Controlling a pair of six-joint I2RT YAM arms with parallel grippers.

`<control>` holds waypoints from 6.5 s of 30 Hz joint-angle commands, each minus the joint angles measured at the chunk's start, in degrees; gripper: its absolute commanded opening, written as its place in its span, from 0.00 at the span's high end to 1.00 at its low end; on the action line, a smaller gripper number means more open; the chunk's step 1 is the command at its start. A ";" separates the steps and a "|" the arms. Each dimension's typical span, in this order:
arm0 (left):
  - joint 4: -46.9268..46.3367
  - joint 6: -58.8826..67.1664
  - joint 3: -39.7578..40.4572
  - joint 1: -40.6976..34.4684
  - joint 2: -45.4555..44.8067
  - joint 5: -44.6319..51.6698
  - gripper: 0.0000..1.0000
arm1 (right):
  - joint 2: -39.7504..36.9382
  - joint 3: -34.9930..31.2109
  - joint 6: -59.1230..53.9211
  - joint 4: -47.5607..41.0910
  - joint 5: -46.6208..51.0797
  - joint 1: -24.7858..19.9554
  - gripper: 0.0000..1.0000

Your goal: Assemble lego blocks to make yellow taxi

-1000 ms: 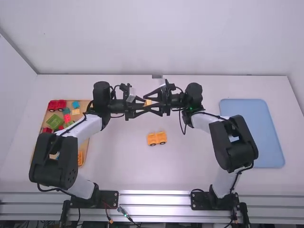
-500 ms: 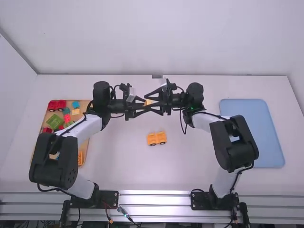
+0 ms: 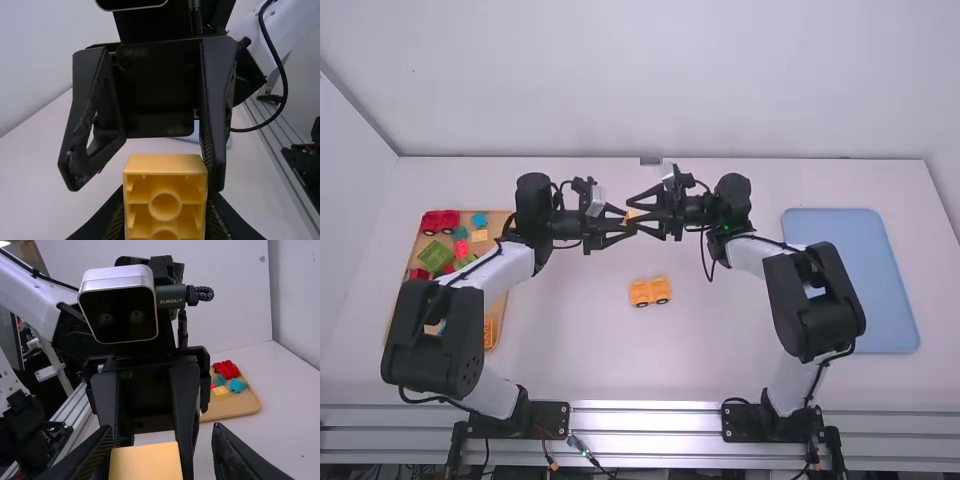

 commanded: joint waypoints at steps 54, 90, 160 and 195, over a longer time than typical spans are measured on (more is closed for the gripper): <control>7.26 -5.88 -0.48 0.96 -1.16 2.40 0.01 | 0.55 1.66 4.37 6.75 3.39 -1.55 0.75; -9.31 -0.72 -0.46 5.18 -1.16 -19.58 0.01 | -2.93 26.88 -82.09 -128.28 71.30 5.70 0.99; -25.62 39.15 -5.03 -4.33 -1.16 -13.92 0.01 | -6.73 9.64 -104.69 -115.10 35.58 -9.99 0.01; 6.34 23.67 -12.59 -6.75 15.69 -12.57 0.01 | 0.50 -12.00 -104.45 -74.62 22.34 -12.90 0.01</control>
